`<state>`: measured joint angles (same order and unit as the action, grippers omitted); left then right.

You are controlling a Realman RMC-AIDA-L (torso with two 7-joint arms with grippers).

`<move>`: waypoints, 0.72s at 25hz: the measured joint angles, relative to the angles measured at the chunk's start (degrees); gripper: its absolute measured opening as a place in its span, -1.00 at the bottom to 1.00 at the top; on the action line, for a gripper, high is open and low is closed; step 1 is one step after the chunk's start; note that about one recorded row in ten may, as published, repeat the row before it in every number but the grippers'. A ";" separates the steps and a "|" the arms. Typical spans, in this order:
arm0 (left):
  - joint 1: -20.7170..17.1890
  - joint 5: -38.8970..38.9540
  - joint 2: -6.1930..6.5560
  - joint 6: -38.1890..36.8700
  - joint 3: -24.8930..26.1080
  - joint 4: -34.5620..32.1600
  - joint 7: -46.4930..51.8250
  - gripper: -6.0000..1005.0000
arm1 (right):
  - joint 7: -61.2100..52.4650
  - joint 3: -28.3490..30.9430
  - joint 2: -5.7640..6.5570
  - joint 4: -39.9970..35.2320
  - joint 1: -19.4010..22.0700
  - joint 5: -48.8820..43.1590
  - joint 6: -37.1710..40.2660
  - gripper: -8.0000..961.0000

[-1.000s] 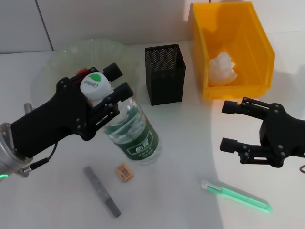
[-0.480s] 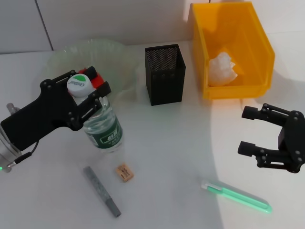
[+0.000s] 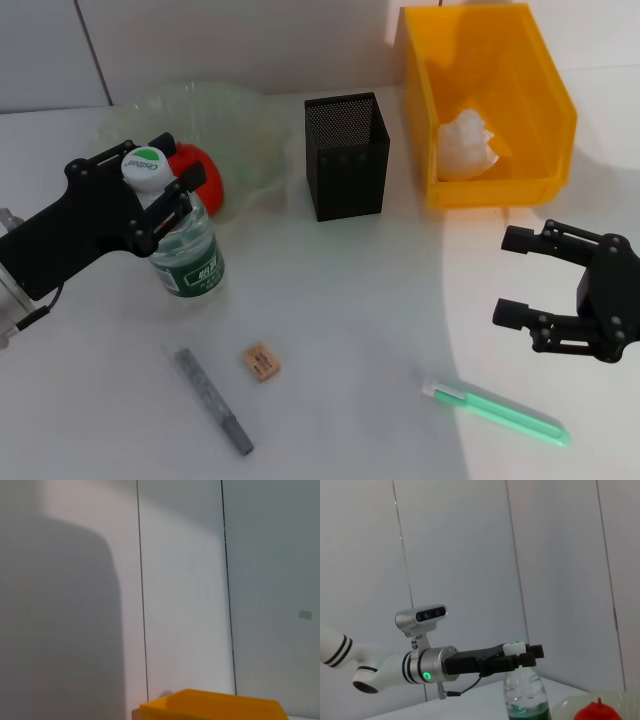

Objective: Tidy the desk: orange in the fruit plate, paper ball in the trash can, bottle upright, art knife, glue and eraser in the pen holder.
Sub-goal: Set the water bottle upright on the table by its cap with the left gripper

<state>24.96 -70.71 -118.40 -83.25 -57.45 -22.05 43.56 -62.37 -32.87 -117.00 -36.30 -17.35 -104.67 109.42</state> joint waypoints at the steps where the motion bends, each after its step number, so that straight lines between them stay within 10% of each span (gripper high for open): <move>1: 0.02 0.01 -0.06 0.97 0.12 -0.09 -0.26 -0.15 | 0.01 -0.03 -0.04 0.00 -0.04 -0.01 -0.34 0.72; 18: 0.62 0.05 -0.17 6.02 0.55 -0.16 -0.64 -0.15 | 0.06 -0.62 -0.34 0.20 -1.76 -0.48 -2.42 0.72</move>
<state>25.58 -70.65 -118.57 -77.23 -56.90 -22.22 42.92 -62.31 -33.49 -117.34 -36.09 -19.11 -105.15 107.00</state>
